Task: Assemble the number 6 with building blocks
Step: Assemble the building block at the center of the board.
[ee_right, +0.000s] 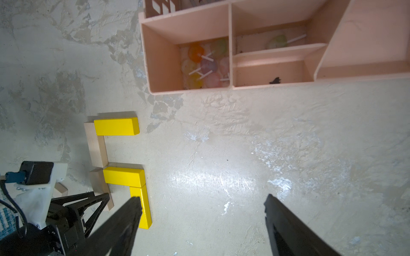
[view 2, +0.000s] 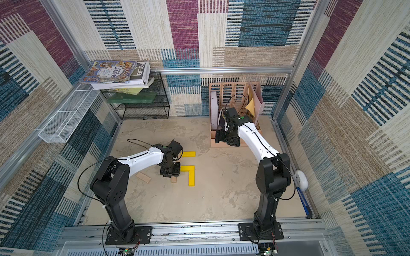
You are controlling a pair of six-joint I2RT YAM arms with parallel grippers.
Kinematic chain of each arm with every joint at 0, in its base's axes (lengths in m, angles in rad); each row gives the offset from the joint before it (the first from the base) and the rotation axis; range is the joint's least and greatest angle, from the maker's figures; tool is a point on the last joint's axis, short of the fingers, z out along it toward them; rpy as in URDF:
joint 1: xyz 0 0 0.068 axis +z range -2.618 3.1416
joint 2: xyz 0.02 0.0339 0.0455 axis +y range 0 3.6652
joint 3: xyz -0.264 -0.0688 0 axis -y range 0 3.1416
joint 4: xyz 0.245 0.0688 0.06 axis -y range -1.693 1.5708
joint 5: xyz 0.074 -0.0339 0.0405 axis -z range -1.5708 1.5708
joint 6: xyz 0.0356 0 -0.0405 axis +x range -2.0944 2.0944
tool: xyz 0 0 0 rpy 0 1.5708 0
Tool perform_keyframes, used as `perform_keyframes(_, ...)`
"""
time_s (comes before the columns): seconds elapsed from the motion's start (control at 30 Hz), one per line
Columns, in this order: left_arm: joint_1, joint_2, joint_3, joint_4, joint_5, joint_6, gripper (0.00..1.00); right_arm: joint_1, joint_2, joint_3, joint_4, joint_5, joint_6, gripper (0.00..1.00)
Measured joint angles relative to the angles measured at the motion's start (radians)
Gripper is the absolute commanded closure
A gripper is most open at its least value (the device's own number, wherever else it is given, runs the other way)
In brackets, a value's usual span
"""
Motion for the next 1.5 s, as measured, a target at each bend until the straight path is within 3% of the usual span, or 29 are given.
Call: perform_keyframes(1.5,0.0,0.058,0.053,0.006,-0.001,0.012,0.58,-0.011,-0.017,-0.014,0.003,-0.001,0.003,0.16)
